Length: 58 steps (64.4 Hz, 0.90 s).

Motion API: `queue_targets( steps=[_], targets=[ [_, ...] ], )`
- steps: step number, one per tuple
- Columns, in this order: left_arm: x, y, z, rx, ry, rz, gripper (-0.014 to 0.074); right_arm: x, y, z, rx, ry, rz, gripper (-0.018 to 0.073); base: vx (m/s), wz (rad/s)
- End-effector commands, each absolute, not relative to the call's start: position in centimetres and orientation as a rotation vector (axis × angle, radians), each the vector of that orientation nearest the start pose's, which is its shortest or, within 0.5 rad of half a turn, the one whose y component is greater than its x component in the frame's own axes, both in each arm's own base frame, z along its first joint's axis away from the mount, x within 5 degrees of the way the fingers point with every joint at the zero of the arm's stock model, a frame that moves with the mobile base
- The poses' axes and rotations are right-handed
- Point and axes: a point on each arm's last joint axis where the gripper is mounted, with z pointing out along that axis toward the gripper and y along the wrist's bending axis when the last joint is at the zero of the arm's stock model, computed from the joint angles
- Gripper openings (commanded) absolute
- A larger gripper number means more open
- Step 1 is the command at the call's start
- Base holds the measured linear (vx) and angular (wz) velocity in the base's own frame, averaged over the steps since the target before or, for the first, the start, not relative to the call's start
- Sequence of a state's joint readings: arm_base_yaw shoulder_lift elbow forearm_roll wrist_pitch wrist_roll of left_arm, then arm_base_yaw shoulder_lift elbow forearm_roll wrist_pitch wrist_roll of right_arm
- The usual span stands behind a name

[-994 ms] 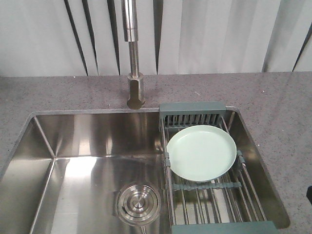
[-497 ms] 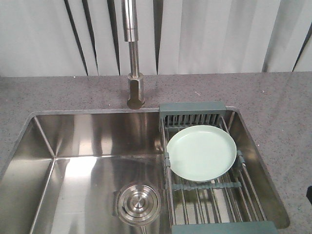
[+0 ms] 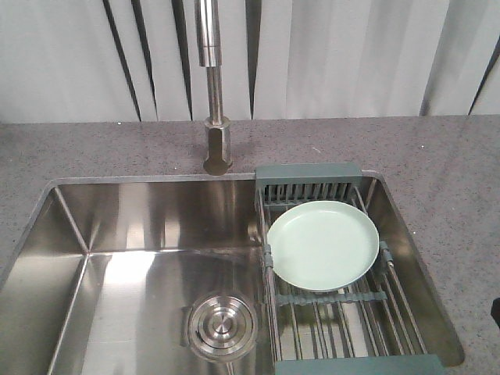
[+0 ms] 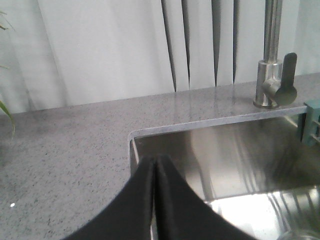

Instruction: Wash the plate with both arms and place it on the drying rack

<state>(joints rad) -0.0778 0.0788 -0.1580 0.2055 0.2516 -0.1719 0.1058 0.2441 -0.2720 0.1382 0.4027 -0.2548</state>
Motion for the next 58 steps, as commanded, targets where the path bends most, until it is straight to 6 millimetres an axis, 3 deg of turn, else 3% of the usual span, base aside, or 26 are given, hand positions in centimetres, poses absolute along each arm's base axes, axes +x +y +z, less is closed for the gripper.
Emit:
queue_targets(
  steps=[1,11,58],
  targets=[
    [5.6,-0.25,25.67,0.027,1.517,-0.065,-0.0006,7.03,1.13,26.87,-0.238,1.749,0.019,0.0323,0.0,0.0],
    [5.59,-0.34,25.68,-0.039,1.518,-0.151,-0.0006,7.03,1.13,26.87,-0.238,1.749,0.019,0.0323,0.0,0.0],
    [5.59,-0.34,25.68,-0.039,1.518,-0.15,-0.0006,7.03,1.13,26.87,-0.238,1.749,0.019,0.0323,0.0,0.0]
  ],
)
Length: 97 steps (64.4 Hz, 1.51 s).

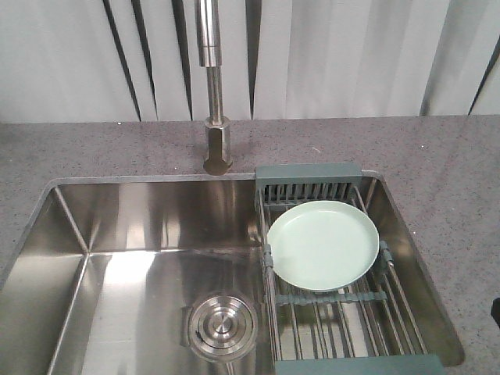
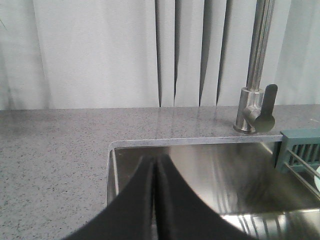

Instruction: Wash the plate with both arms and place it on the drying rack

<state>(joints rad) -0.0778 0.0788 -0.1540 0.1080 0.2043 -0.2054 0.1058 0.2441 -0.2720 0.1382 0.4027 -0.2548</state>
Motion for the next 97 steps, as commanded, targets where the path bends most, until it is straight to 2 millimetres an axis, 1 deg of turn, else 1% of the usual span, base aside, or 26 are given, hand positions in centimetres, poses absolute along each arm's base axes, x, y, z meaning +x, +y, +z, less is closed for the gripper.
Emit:
queue_targets(
  steps=[1,18,26,32,43,45,97],
  targets=[
    [5.59,-0.34,25.68,-0.039,1.518,-0.15,-0.0006,7.03,1.13,26.87,-0.238,1.749,0.019,0.0323,0.0,0.0],
    [5.59,-0.34,25.68,-0.039,1.518,-0.15,-0.0006,7.03,1.14,26.86,-0.238,1.75,0.019,0.0323,0.0,0.0],
    [5.59,-0.34,25.68,-0.039,1.518,-0.15,-0.0006,7.03,1.14,26.87,-0.238,1.75,0.019,0.0288,0.0,0.0],
    [5.59,-0.34,25.68,-0.039,1.518,-0.15,-0.0006,7.03,1.14,26.87,-0.238,1.75,0.019,0.0212,0.0,0.0],
    [5.59,-0.34,25.68,-0.039,1.518,-0.15,-0.0006,7.04,1.14,26.89,-0.237,1.747,0.02,0.0006,0.0,0.0],
    [5.59,-0.34,25.68,-0.039,1.518,-0.15,-0.0006,7.04,1.13,26.89,-0.238,1.747,0.018,-0.0016,0.0,0.0],
    [5.59,-0.34,25.68,-0.039,1.518,-0.15,-0.0006,7.03,1.13,26.88,-0.239,1.749,0.019,-0.0009,0.0,0.0]
  ],
)
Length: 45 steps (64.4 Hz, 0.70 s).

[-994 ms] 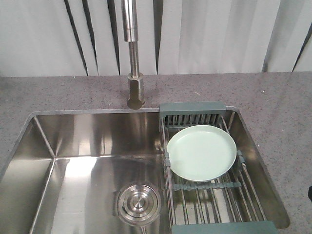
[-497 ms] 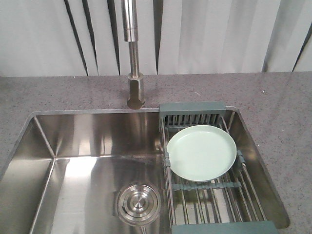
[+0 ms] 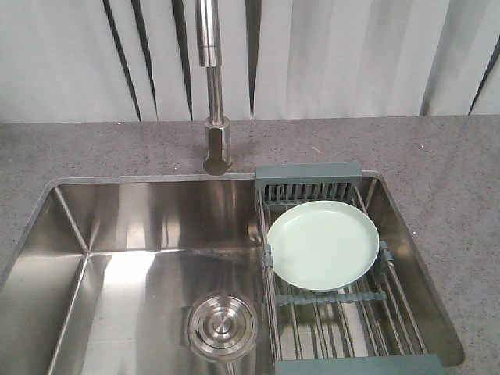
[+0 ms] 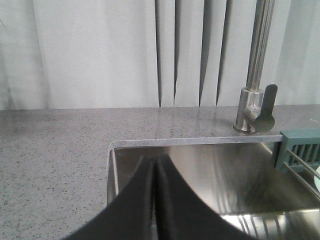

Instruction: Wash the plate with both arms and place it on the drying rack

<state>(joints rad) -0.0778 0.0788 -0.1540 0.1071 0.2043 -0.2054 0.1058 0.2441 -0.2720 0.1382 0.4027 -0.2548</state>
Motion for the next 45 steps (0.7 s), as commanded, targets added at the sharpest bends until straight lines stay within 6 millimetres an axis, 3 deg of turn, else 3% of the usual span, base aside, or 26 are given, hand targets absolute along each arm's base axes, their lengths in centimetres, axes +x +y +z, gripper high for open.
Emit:
queue_targets(
  steps=[1,12,30,45],
  targets=[
    [5.6,-0.3,25.7,-0.039,1.518,-0.15,-0.0006,7.0,1.1,26.9,-0.239,1.75,0.019,-0.0009,0.0,0.0],
    [5.7,-0.3,25.3,-0.028,1.533,-0.138,-0.0006,7.0,1.1,26.9,-0.239,1.75,0.019,-0.0009,0.0,0.0],
    [6.3,-0.5,21.1,-0.009,1.615,-0.13,-0.0006,7.0,1.1,26.9,-0.239,1.75,0.019,-0.0009,0.0,0.0],
    [6.4,-0.5,19.7,-0.013,1.555,-0.144,-0.0006,7.0,1.1,26.9,-0.239,1.75,0.019,-0.0009,0.0,0.0]
  ],
)
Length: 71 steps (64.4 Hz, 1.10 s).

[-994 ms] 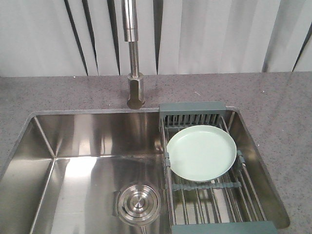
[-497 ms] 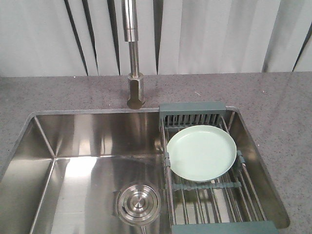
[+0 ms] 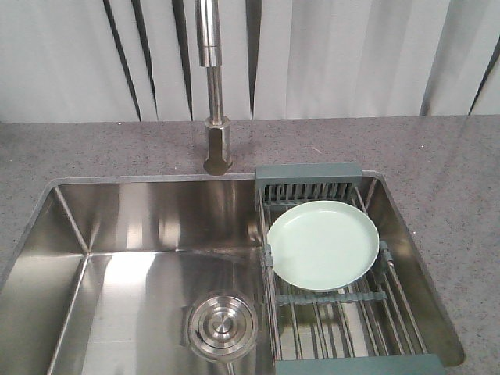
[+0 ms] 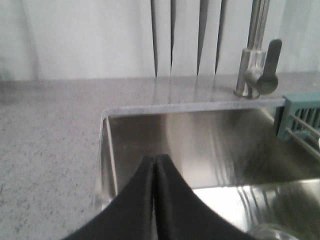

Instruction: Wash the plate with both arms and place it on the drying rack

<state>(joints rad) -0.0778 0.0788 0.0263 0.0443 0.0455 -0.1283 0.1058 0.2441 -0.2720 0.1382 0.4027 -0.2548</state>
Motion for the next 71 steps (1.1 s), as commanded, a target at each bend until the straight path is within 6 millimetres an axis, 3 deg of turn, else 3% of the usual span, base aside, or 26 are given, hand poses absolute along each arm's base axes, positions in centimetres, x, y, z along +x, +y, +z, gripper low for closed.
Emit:
queue_targets(
  steps=[1,71],
  targets=[
    [6.43,-0.54,19.77,-0.013,1.552,-0.144,-0.0006,7.03,1.14,26.87,-0.239,1.75,0.019,-0.0009,0.0,0.0],
    [5.63,0.11,19.37,-0.087,1.55,-0.057,-0.0006,7.03,1.14,26.87,-0.239,1.75,0.019,-0.0009,0.0,0.0]
  ],
)
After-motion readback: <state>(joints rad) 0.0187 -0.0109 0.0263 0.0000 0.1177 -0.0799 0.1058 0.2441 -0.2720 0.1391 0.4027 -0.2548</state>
